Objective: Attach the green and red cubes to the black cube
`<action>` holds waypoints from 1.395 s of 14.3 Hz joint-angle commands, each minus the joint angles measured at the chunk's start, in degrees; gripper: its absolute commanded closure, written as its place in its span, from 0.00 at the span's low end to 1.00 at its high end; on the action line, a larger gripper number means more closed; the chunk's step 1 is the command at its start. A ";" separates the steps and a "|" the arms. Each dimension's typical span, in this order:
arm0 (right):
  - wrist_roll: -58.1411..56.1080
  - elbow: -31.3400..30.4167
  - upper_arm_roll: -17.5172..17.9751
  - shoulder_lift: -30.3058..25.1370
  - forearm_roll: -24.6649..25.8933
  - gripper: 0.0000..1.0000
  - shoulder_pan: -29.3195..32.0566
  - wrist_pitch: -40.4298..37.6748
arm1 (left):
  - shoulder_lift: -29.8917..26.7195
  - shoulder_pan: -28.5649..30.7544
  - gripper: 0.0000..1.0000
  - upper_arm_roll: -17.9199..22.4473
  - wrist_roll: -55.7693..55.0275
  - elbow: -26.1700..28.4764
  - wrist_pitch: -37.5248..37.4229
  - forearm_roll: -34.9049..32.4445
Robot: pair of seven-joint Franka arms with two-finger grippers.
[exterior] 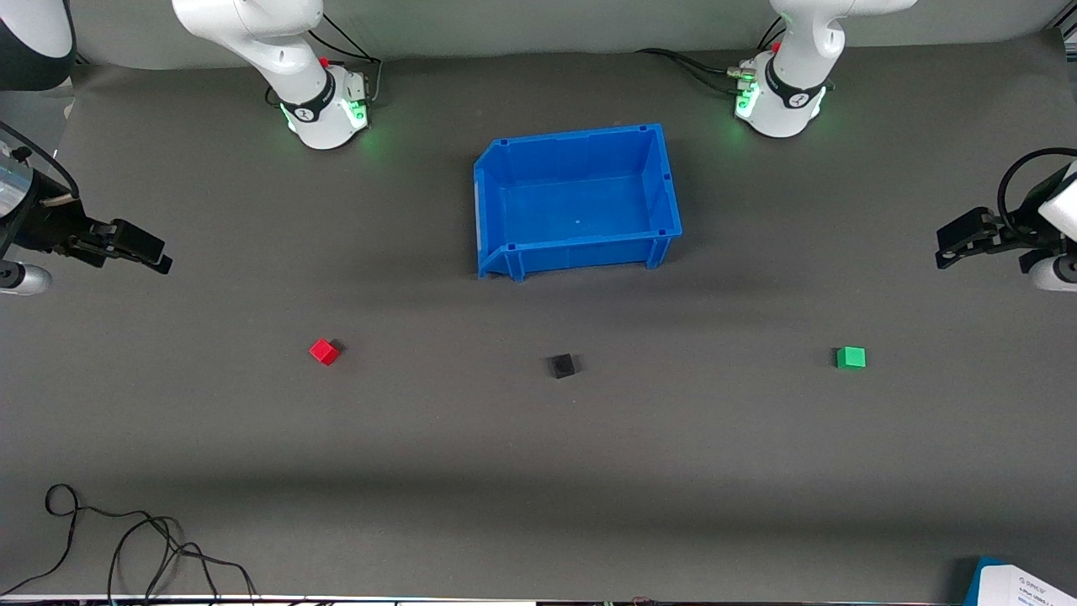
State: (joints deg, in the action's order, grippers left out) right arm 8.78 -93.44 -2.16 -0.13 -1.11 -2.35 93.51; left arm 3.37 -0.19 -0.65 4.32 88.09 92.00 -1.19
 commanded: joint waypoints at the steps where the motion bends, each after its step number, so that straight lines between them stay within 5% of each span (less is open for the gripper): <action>1: -0.87 1.50 -0.30 0.57 0.49 0.00 -0.20 -0.78 | -0.46 -0.51 0.00 0.39 0.60 0.41 0.81 0.40; 14: 4.14 -0.87 -2.14 4.08 -0.39 0.00 -0.03 2.91 | -0.46 0.10 0.00 0.47 0.60 0.41 0.64 0.40; 20: 20.97 -3.32 -3.81 7.86 -5.03 0.01 -0.29 2.99 | -0.64 -0.07 0.00 0.56 -6.65 0.15 -0.33 0.14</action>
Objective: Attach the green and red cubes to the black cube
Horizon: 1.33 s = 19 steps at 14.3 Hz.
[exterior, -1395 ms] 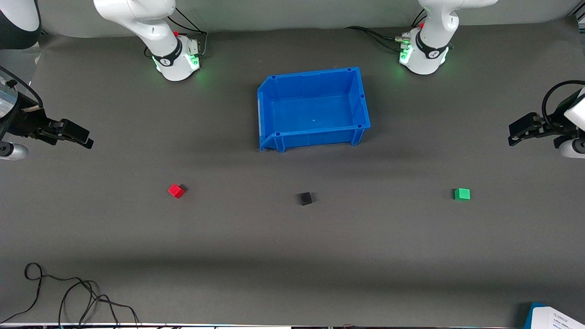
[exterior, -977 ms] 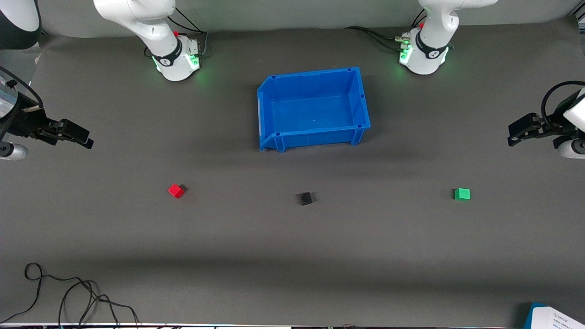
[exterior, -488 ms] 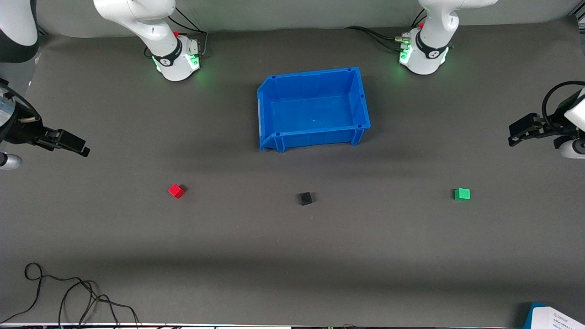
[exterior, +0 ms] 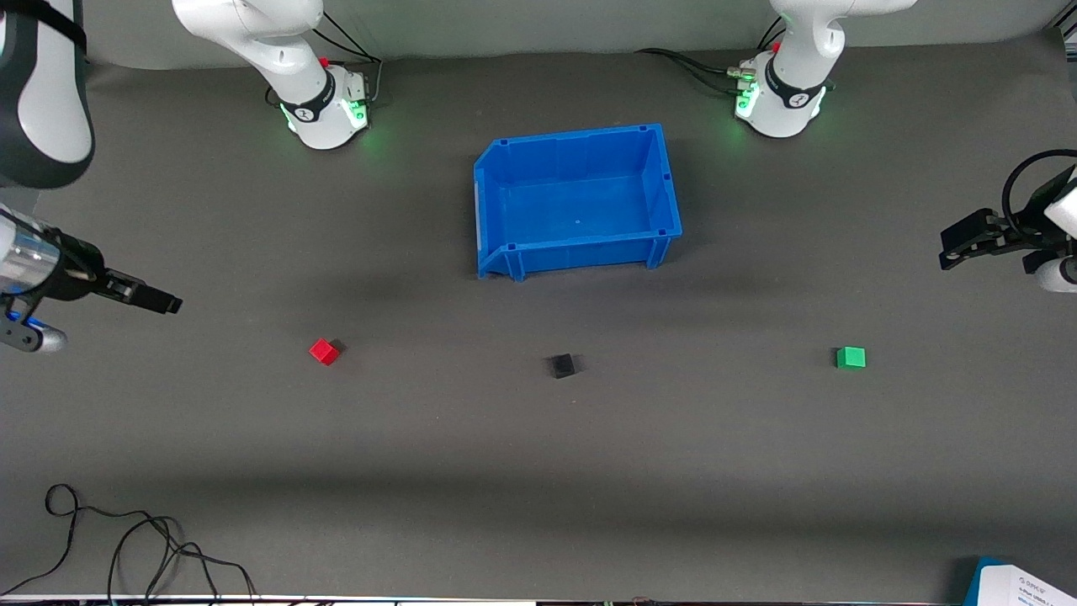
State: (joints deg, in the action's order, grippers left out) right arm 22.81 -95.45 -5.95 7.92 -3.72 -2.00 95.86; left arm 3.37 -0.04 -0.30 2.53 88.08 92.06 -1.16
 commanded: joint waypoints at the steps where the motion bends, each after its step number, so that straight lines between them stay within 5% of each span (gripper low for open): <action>1: 11.34 -1.84 0.06 0.95 -2.52 0.01 -1.51 0.73 | -0.47 -0.05 0.00 0.21 -9.60 -0.62 -0.21 0.02; 5: 28.75 -5.87 -0.03 3.94 -2.26 0.01 -5.29 7.22 | 0.32 1.44 0.02 0.21 -26.64 -0.98 -0.12 -0.15; 11: 27.55 -21.94 -0.03 6.93 1.87 0.05 -8.01 32.59 | 0.67 8.38 0.00 0.74 -47.93 -3.09 -4.08 4.92; 19: 28.26 -22.67 -0.03 18.00 1.26 0.09 -8.55 44.68 | 9.36 12.79 0.00 0.65 -74.55 -1.07 2.41 5.56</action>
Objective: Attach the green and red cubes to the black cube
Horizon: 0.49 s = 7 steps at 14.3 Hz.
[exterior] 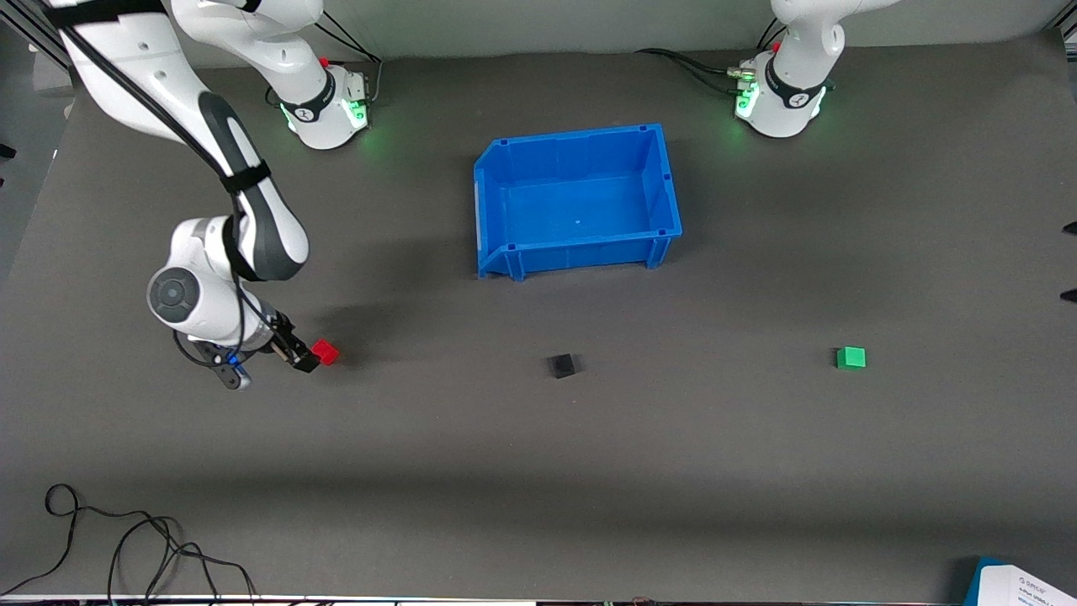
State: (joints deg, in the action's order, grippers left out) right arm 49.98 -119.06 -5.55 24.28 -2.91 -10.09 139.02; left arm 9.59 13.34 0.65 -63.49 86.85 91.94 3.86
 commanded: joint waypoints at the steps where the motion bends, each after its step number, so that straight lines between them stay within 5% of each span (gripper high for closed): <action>1: 1.17 1.19 -0.42 2.17 0.28 0.09 -0.37 1.78 | 3.50 -0.77 0.00 -0.30 -11.63 1.73 4.89 0.54; 5: 1.52 1.46 -0.25 5.23 0.10 0.09 -0.55 6.69 | 3.33 -1.30 0.00 -0.56 -13.24 12.00 17.71 0.45; 7: 1.44 1.46 -0.25 5.86 0.10 0.24 -0.46 8.02 | 3.77 -2.79 0.00 -0.56 -13.41 16.84 24.49 0.28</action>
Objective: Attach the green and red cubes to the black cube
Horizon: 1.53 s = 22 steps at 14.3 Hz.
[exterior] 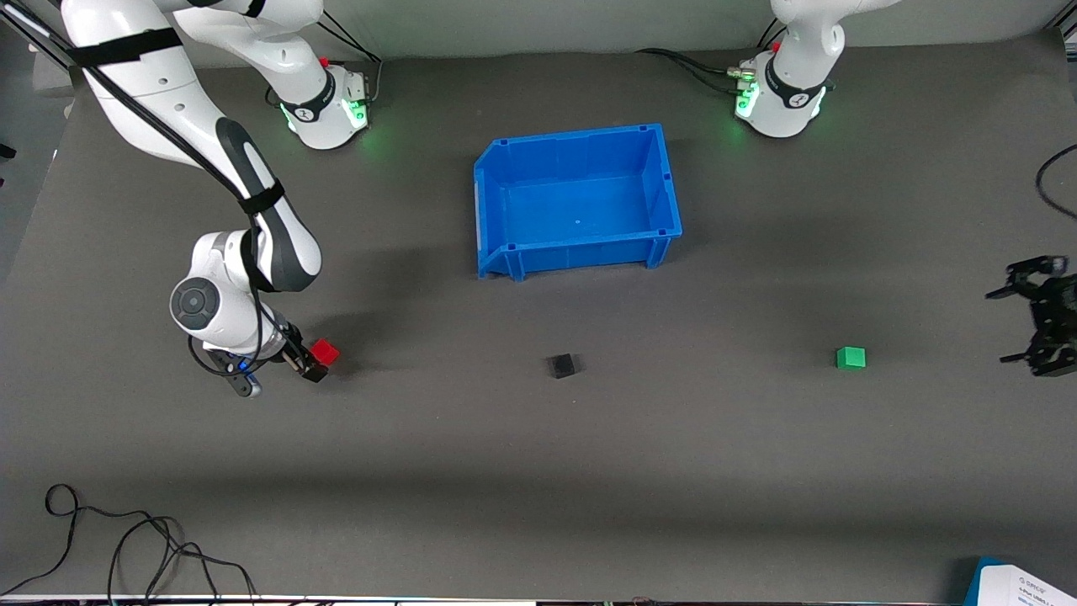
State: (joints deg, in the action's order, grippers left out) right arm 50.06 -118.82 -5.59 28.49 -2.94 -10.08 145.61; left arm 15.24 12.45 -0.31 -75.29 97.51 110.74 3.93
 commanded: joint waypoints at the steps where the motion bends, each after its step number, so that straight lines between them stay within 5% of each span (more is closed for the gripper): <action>1: 1.53 1.13 -0.12 1.74 0.13 0.32 -0.56 1.35 | -1.36 -2.68 0.00 0.40 -1.62 8.12 8.32 0.02; 12: 2.94 1.31 0.76 1.75 -3.65 0.26 -2.66 0.64 | 8.39 -6.65 0.02 0.48 -4.78 18.33 27.58 -2.26; 15: 2.59 1.40 0.67 1.31 -3.65 0.46 -2.58 0.64 | 9.80 -6.74 0.03 0.57 -4.78 19.56 30.23 -2.26; 19: 2.06 2.19 0.58 1.39 -3.65 0.46 -2.49 0.56 | 13.31 -7.79 0.03 0.75 -4.87 19.56 34.09 -2.35; 22: 2.32 2.10 0.67 1.13 -3.65 0.64 -2.58 0.47 | 14.46 -8.14 0.03 0.83 -4.87 19.56 35.59 -2.44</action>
State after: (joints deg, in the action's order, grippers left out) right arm 51.92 -116.94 -4.72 30.02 -5.77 -12.20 146.37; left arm 29.49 5.41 -0.33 -78.62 116.54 145.05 2.68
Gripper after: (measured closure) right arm 0.542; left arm 0.031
